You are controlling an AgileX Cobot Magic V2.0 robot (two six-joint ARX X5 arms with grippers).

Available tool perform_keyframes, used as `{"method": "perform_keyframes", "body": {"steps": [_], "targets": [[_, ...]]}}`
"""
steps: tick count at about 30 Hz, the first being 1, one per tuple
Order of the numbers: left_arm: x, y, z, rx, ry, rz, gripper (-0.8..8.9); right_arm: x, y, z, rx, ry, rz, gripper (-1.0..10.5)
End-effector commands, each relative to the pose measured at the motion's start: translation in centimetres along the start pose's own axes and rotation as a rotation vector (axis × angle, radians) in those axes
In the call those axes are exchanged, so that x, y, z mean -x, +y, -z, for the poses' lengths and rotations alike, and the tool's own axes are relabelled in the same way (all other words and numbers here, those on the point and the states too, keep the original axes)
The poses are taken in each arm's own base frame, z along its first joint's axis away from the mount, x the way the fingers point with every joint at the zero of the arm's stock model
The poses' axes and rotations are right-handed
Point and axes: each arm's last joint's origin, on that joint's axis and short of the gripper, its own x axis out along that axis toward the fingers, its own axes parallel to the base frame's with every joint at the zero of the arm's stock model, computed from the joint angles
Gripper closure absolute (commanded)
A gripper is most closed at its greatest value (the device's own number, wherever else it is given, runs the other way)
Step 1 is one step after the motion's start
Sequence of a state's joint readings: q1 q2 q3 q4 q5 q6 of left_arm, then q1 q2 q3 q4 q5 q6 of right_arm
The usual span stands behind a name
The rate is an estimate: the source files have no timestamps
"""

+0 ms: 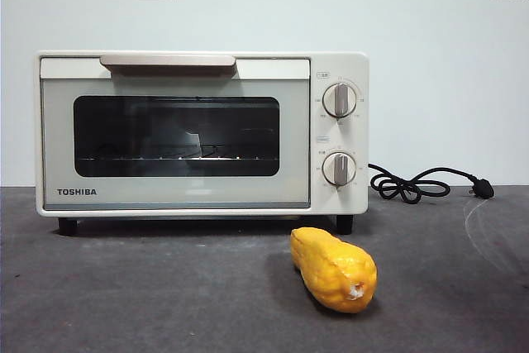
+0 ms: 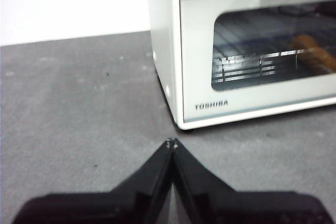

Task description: Take the corn from the table,put the corn in the oven

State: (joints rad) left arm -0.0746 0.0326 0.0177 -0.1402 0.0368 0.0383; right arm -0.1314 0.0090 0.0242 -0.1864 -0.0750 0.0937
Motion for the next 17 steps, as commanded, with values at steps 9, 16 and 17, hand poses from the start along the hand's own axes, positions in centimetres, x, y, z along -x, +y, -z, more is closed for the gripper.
{"method": "perform_keyframes", "body": {"steps": [9,16,17], "targets": [[0.0,-0.6,0.1,0.401,0.034,0.201,8.17,-0.1,0.0,0.1,-0.259,-0.017,-0.002,9.5],[0.5,-1.1,-1.1,0.425,0.046,0.418,8.19,0.3,0.6,-2.2,-0.385,-0.188,-0.199,9.5],[0.7,-1.2,-1.6,0.422,0.04,0.432,8.19,0.4,0.8,-2.7,-0.391,-0.202,-0.245,9.5]]}}
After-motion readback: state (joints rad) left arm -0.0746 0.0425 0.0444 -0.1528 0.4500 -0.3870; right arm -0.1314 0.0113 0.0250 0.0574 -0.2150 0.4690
